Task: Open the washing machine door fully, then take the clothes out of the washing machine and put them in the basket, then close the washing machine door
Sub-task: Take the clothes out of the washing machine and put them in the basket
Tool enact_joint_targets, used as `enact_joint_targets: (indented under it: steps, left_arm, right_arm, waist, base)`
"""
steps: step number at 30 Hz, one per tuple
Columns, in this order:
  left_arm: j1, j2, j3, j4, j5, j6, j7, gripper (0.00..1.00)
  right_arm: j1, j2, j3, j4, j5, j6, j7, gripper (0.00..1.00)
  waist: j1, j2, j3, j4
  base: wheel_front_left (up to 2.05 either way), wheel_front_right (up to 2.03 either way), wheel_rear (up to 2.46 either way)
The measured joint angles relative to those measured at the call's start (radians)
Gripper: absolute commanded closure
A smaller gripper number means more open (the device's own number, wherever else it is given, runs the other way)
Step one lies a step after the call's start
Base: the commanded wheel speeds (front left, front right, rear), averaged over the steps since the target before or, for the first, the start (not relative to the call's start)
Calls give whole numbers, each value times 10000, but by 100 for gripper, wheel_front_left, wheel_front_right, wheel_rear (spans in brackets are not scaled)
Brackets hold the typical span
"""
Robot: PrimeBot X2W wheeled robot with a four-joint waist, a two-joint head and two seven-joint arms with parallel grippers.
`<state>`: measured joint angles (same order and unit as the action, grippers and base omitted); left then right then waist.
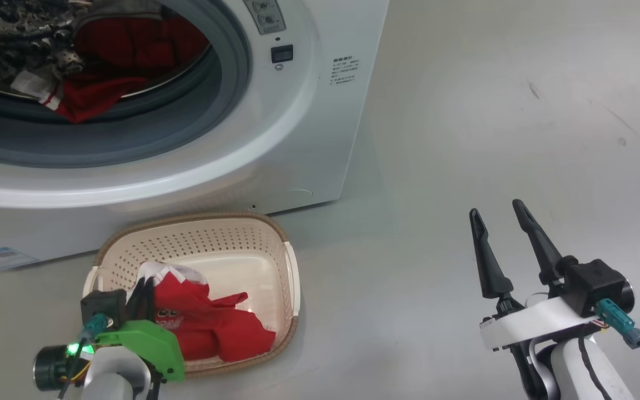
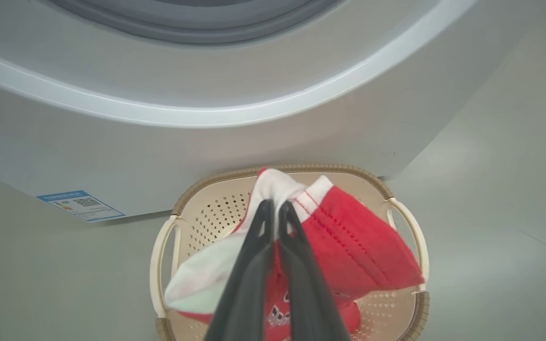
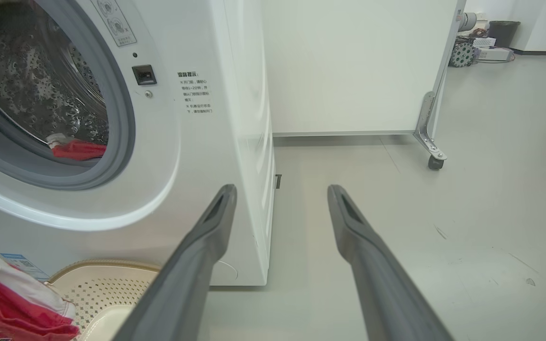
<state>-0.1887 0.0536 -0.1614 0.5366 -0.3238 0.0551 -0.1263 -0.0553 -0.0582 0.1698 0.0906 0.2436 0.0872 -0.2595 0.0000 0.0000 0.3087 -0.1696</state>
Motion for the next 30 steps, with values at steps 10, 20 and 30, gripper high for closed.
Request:
enact_joint_targets:
  steps: [10, 20, 30]
  left_arm:
    - [-1386, -35, 161, 1536, -121, -4, 121, 100]
    - [-1936, -71, 261, 2871, -307, -117, 180, 0]
    - [-2111, -63, 403, 3457, -307, -115, -637, 0]
  right_arm:
    - [-453, 21, 121, -67, 21, 82, 0, 0]
    - [-693, 42, 107, 29, 88, 82, 0, 0]
    - [-840, 90, -6, 320, 98, 82, 0, 0]
  waist:
    - [0, 0, 917, -135]
    - [1, 0, 1264, -277]
    - [1, 0, 1012, -288]
  base:
    - [0, 0, 0]
    - [0, 0, 0]
    - [0, 0, 0]
